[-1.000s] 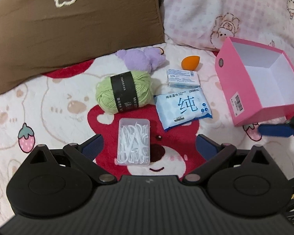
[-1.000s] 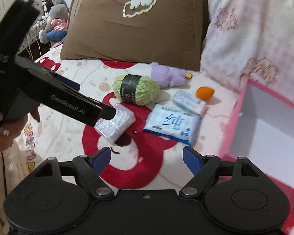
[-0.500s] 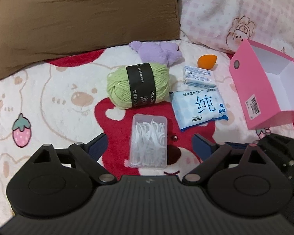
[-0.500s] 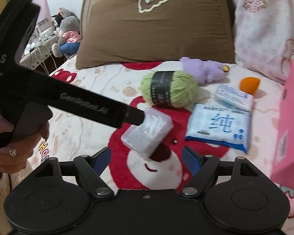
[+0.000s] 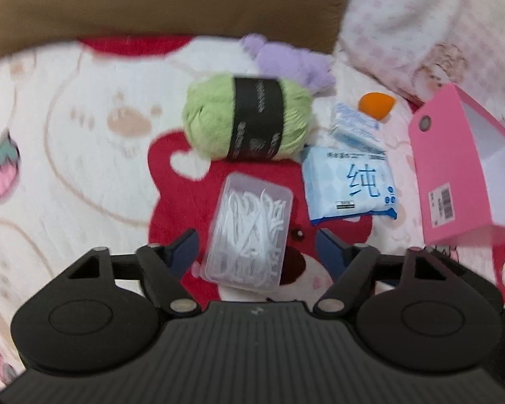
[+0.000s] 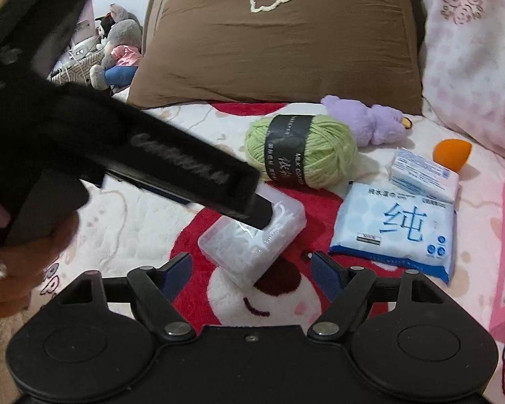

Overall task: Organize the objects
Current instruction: 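Lower the left tool over the clear floss-pick box and close its fingers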

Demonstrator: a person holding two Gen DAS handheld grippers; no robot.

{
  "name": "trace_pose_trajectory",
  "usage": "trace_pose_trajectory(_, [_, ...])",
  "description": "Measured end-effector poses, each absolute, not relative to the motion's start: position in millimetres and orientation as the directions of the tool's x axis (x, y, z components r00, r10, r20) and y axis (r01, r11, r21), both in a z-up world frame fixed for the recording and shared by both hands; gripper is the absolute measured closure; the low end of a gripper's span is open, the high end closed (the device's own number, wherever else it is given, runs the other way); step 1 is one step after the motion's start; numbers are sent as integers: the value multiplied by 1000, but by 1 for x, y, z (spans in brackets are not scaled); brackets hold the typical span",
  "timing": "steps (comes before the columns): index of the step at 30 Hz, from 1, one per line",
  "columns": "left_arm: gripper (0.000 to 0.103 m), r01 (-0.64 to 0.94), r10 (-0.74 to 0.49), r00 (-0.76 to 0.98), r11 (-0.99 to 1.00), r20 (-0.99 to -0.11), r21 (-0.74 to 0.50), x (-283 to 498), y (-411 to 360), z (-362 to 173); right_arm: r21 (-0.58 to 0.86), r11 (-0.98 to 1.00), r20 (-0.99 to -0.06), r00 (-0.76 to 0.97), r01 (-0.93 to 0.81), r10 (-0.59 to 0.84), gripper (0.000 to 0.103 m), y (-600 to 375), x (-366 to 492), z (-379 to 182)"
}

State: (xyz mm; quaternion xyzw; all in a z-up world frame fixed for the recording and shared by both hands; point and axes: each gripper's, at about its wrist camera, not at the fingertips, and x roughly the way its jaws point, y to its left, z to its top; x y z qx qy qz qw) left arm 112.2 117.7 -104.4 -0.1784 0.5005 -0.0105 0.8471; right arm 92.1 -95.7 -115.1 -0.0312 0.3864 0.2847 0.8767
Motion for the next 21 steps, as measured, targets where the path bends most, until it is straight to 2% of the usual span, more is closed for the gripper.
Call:
trace_pose_trajectory(4, [43, -170, -190, 495, 936, -848, -309, 114, 119, -111, 148, 826, -694, 538, -544, 479, 33, -88, 92, -120])
trace_pose_trajectory(9, [46, -175, -83, 509, 965, -857, -197, 113, 114, -111, 155, 819, -698, 525, -552, 486, 43, -81, 96, -127])
trace_pose_trajectory(10, [46, -173, -42, 507, 974, -861, -149, 113, 110, -112, 155, 821, -702, 523, -550, 483, 47, -80, 97, -129])
trace_pose_trajectory(11, [46, -165, -16, 503, 980, -864, -115, 114, 106, -114, 162, 822, -707, 517, -546, 483, 56, -80, 98, -131])
trace_pose_trajectory(13, [46, -151, -17, 499, 983, -866, -106, 114, 104, -117, 196, 816, -711, 494, -544, 500, 69, -82, 100, -132])
trace_pose_trajectory(16, [46, -153, -52, 498, 977, -866, -146, 114, 105, -119, 250, 824, -707, 486, -508, 514, 71, -87, 101, -134])
trace_pose_trajectory(21, [47, -110, -104, 472, 978, -876, -175, 112, 91, -126, 233, 846, -717, 503, -479, 482, 69, -91, 105, -140])
